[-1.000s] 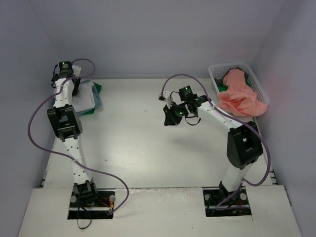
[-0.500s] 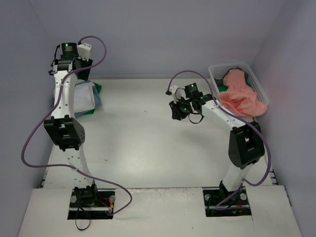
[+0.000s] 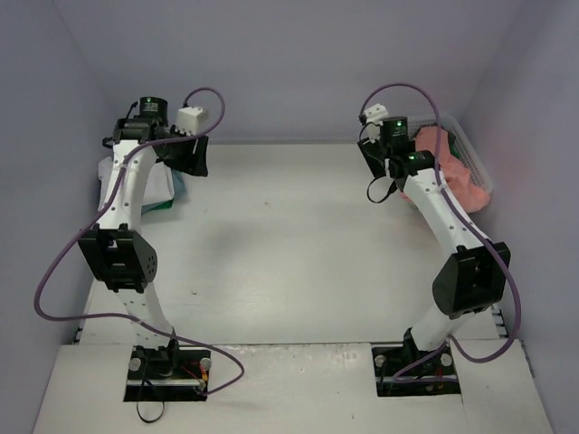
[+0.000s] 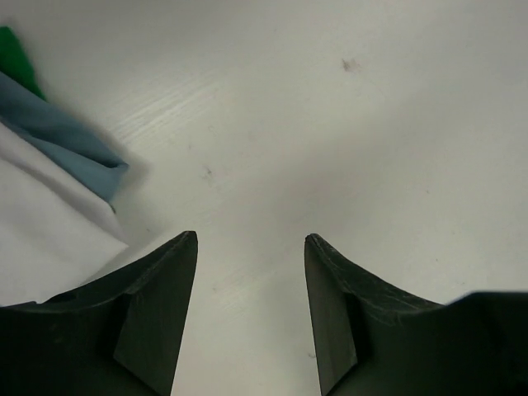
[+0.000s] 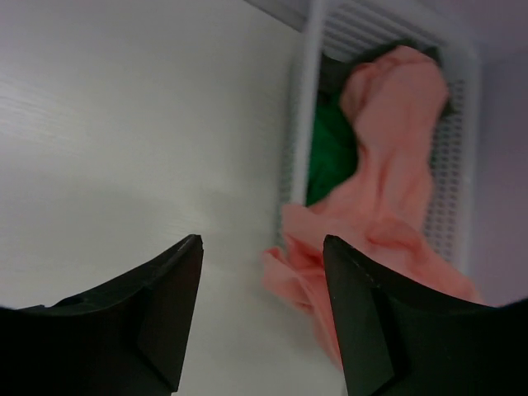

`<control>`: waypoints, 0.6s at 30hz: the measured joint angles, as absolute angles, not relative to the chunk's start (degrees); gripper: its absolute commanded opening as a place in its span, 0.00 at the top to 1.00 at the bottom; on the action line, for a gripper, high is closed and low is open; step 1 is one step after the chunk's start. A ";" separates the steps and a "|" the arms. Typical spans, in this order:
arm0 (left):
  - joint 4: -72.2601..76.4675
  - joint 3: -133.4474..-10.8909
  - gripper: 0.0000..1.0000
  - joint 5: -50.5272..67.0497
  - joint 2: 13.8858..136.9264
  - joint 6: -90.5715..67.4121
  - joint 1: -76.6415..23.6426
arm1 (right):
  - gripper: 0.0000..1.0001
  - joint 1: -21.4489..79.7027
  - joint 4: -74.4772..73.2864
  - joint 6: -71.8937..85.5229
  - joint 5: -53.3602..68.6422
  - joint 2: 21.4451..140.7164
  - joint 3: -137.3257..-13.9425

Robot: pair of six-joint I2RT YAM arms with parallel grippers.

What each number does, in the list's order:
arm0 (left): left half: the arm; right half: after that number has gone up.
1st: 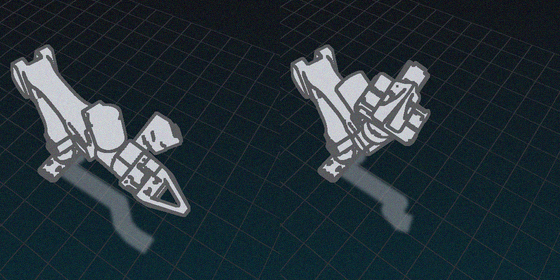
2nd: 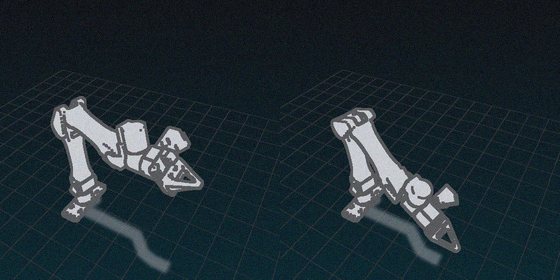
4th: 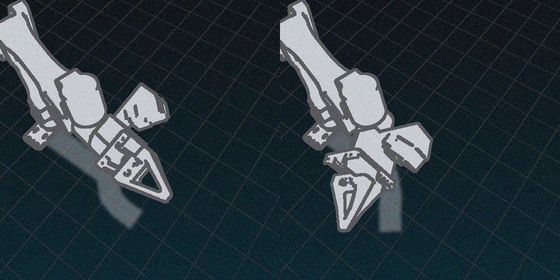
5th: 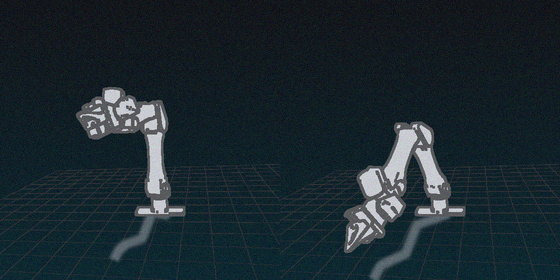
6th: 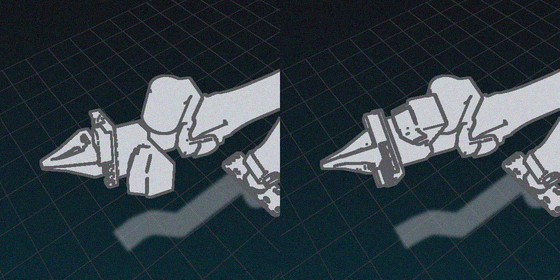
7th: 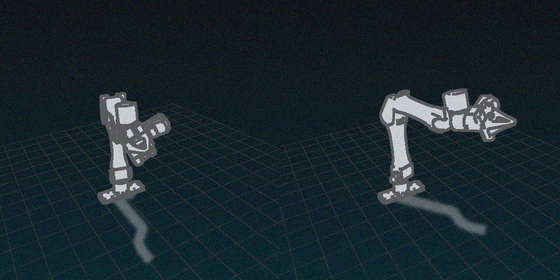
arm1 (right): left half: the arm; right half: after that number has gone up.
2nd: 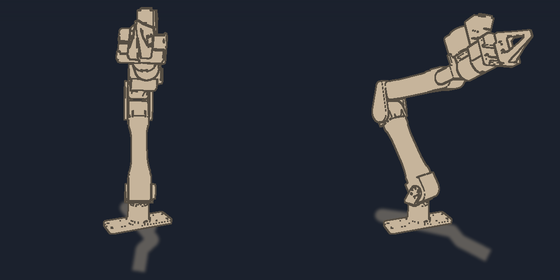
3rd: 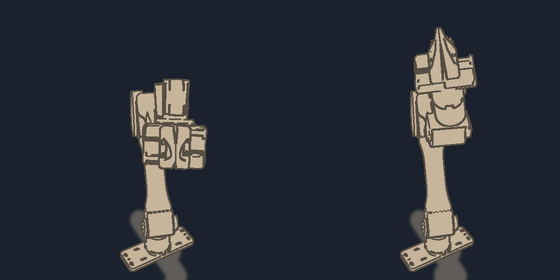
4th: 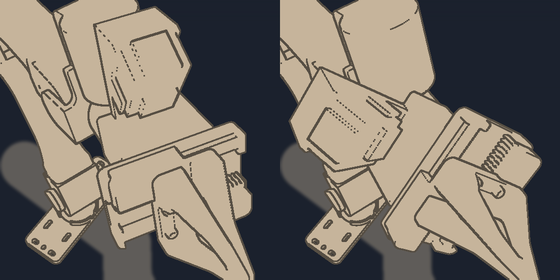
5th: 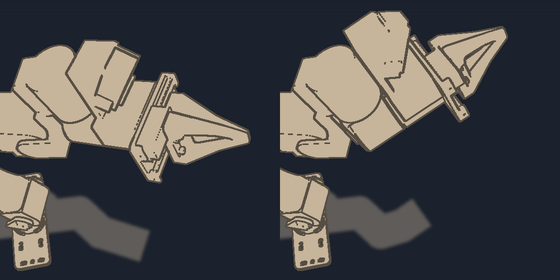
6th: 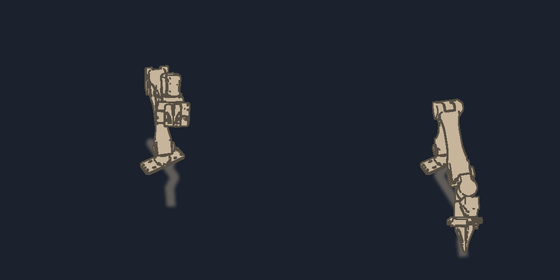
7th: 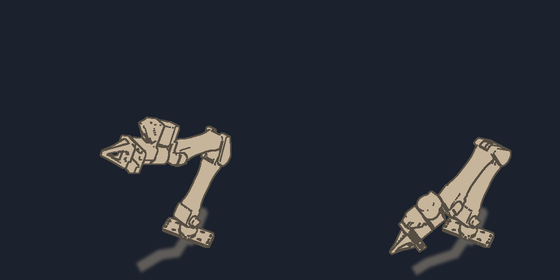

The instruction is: Fold and stack the t-shirts

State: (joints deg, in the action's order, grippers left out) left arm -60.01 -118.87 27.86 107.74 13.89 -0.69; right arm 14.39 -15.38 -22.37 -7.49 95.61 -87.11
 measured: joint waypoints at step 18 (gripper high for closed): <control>-59.79 -105.16 0.40 29.74 97.60 16.12 -7.88 | 0.23 -2.98 -22.83 -28.53 -19.99 87.02 -76.20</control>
State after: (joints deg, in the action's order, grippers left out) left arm -59.79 -105.16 29.74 97.60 16.12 -7.88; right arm -2.98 -22.83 -28.53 -19.99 87.02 -76.20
